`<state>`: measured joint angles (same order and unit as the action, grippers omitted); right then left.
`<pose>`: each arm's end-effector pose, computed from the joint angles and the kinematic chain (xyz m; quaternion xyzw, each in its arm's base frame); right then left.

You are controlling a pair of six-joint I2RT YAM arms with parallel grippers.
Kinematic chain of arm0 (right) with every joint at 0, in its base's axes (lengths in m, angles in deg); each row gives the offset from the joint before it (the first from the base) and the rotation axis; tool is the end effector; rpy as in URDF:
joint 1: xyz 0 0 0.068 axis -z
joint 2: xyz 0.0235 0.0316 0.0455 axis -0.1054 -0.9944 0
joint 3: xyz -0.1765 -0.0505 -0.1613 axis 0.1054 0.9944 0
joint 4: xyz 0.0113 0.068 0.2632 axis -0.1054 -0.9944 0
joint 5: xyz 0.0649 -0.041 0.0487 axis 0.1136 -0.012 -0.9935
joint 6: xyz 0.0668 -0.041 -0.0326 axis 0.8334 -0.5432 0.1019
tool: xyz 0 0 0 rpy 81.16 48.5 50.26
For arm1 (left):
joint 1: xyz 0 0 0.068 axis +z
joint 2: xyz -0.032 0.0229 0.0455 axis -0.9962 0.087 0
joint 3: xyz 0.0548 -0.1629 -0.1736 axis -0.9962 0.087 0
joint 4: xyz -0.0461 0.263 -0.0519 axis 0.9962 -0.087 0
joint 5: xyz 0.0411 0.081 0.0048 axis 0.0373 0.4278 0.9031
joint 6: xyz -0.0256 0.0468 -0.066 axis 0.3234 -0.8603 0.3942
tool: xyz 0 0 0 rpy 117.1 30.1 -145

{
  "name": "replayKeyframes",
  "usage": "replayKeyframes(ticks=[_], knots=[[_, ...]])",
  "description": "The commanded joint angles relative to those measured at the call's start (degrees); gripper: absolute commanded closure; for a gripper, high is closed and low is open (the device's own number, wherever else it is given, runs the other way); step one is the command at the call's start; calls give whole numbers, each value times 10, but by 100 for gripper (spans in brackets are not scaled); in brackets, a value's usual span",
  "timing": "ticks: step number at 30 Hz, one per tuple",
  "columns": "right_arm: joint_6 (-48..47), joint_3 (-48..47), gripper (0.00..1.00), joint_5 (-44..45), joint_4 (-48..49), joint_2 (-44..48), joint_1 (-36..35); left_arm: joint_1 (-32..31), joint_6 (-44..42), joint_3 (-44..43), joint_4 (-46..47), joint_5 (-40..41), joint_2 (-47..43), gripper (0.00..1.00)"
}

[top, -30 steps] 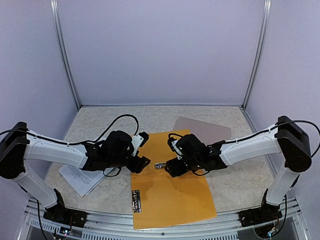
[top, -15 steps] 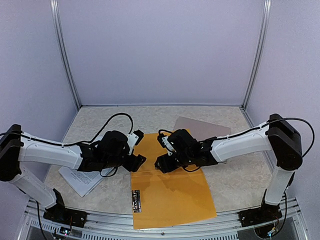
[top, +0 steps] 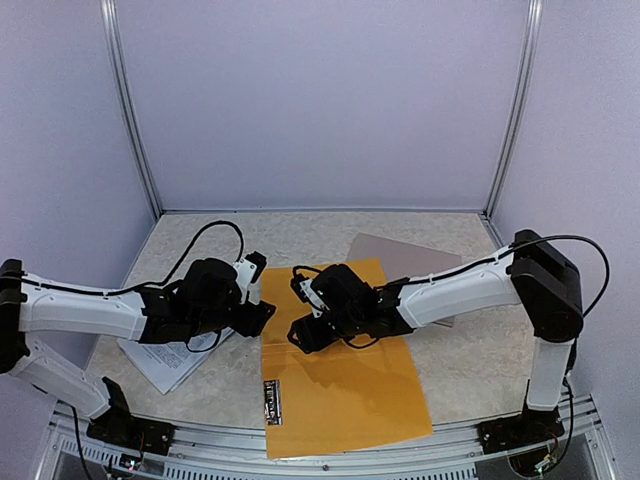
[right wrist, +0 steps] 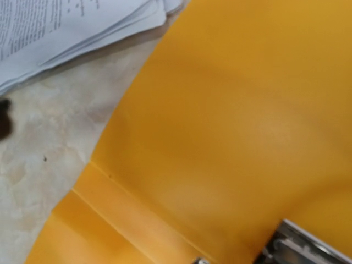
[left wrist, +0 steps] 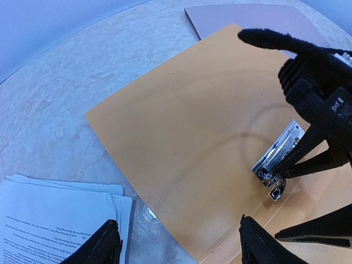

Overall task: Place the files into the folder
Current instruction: Pick up the file from the center of the board.

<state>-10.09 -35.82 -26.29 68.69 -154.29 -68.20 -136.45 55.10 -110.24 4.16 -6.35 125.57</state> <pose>0.2068 0.3897 0.1019 -0.2668 0.8782 0.2779 0.2835 0.2179 -0.2383 0.1377 0.2587 0.8474 -0.1087 0.4507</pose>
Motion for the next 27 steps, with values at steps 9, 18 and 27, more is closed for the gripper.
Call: replayKeyframes(ticks=[9, 18, 27], knots=[[-26, -60, 33, -16, -36, -48, -15, 15, 26, 29, -27, 17, -49, 28], [-48, -42, 20, -15, -39, 4, -23, 23, 48, 25, -20, 19, -49, 15], [-53, -24, 26, -22, -24, 5, -23, 40, 78, 24, -43, 20, -71, 10]])
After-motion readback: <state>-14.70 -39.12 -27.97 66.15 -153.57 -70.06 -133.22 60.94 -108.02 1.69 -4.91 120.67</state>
